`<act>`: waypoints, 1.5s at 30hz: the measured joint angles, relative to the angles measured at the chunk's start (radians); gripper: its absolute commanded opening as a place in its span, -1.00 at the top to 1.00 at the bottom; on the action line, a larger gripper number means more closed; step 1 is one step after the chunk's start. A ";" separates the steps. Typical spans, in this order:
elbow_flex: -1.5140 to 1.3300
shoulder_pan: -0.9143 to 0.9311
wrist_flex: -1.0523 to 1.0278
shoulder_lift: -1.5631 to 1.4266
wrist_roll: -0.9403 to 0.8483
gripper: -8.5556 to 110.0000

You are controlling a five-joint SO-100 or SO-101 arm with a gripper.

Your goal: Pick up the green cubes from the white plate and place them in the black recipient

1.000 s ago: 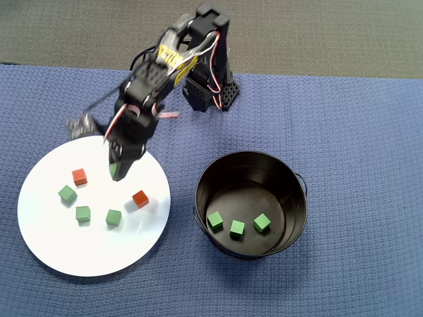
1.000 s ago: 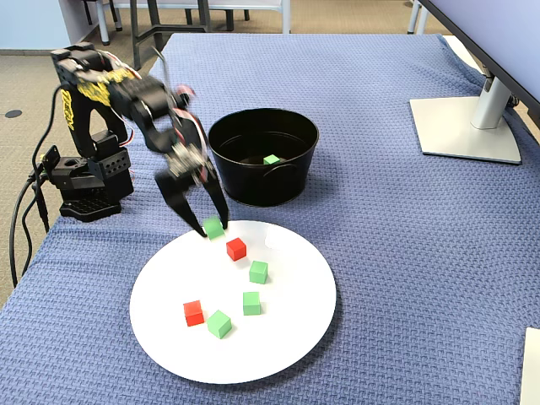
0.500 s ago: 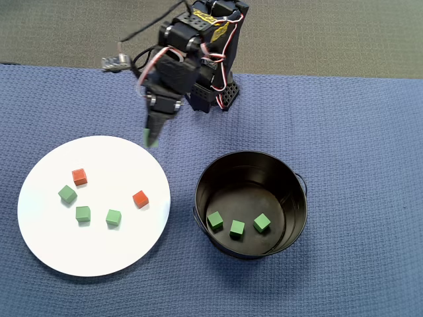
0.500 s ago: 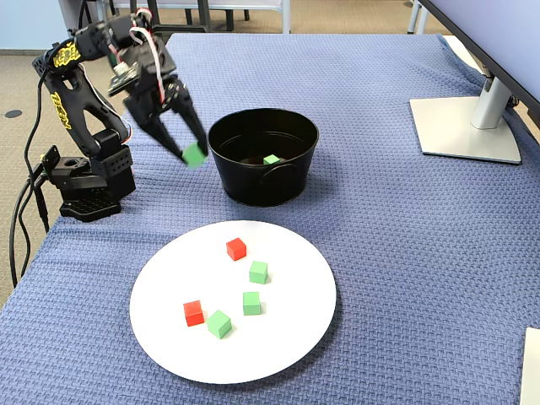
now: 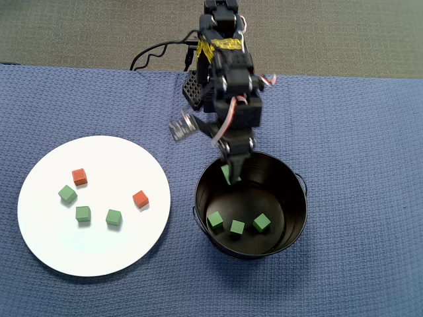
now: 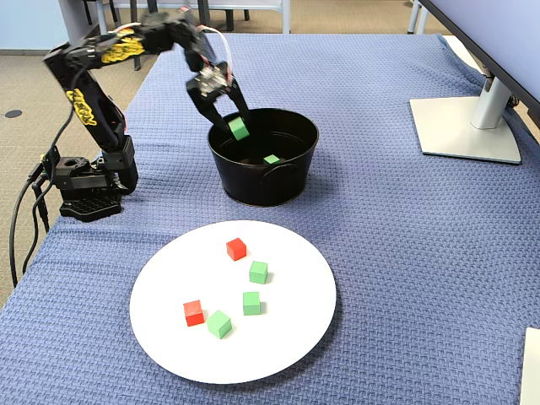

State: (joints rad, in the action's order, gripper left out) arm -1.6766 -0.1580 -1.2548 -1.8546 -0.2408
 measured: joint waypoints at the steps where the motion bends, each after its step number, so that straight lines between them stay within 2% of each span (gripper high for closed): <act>1: 0.000 -0.020 0.012 0.014 0.002 0.41; 2: 0.000 -0.041 0.018 0.020 0.002 0.29; 3: 0.000 -0.064 0.023 0.023 0.002 0.26; 10: 0.014 -0.037 0.037 0.031 -0.080 0.27; 12: 0.014 0.003 0.040 0.028 -0.117 0.38; 17: 0.041 0.207 0.048 -0.009 -0.166 0.83; 18: 0.063 0.265 0.048 -0.012 -0.163 0.86; 24: 0.138 0.607 0.069 -0.015 -0.230 0.86; 30: 0.207 0.802 0.156 0.186 -0.285 0.86; 42: 0.497 0.845 0.109 0.620 -0.298 0.86; 43: 0.512 0.845 0.104 0.640 -0.298 0.81; 45: 0.531 0.845 0.103 0.675 -0.319 0.58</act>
State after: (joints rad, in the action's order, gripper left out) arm -1.1459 0.6872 -1.1520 -1.1796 -0.5599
